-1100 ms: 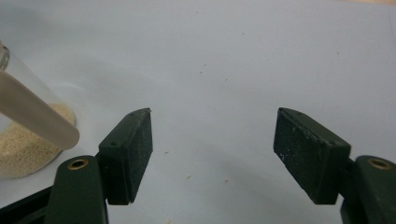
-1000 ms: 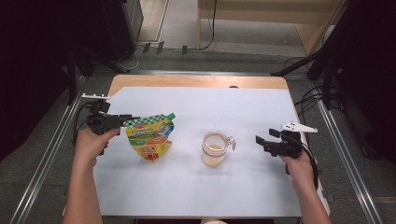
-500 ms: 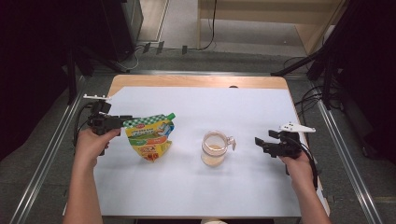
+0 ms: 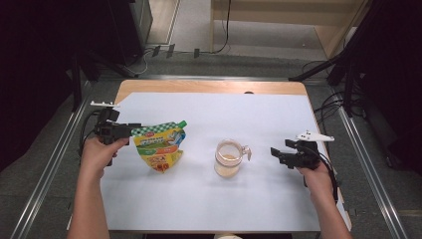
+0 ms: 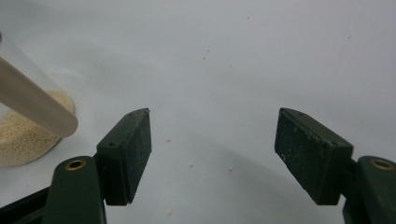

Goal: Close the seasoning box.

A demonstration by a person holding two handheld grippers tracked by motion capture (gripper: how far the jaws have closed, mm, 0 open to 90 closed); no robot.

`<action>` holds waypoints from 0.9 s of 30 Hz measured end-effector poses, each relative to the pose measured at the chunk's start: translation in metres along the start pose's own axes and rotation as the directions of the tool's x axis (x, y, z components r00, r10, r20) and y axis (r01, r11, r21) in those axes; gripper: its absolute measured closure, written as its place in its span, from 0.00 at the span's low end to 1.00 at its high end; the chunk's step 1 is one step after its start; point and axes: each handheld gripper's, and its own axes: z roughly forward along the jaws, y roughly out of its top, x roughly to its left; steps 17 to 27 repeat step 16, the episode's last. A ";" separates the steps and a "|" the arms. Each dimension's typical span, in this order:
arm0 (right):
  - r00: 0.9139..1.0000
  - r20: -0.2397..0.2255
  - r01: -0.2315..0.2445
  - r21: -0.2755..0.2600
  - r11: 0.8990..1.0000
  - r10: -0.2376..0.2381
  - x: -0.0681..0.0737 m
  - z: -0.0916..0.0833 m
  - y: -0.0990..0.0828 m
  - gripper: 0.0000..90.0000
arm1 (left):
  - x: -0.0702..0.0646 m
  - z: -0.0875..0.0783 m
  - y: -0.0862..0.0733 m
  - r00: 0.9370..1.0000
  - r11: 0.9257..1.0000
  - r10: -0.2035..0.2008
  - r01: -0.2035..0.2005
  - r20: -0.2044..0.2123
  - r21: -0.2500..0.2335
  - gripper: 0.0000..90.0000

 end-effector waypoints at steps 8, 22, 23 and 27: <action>1.000 -0.002 -0.002 0.006 1.000 0.002 0.001 0.000 0.000 0.31 | -0.001 0.001 -0.001 1.000 1.000 0.011 -0.011 -0.023 -0.009 0.41; 1.000 -0.008 0.008 0.012 1.000 -0.008 0.002 0.002 -0.001 0.31 | 0.002 0.004 -0.002 0.999 0.999 0.008 -0.010 -0.052 -0.047 0.33; 1.000 -0.008 0.008 0.012 1.000 -0.008 0.002 0.002 -0.001 0.31 | 0.002 0.004 -0.002 0.999 0.999 0.008 -0.010 -0.052 -0.047 0.33; 1.000 -0.008 0.008 0.012 1.000 -0.008 0.002 0.002 -0.001 0.31 | 0.002 0.004 -0.002 0.999 0.999 0.008 -0.010 -0.052 -0.047 0.33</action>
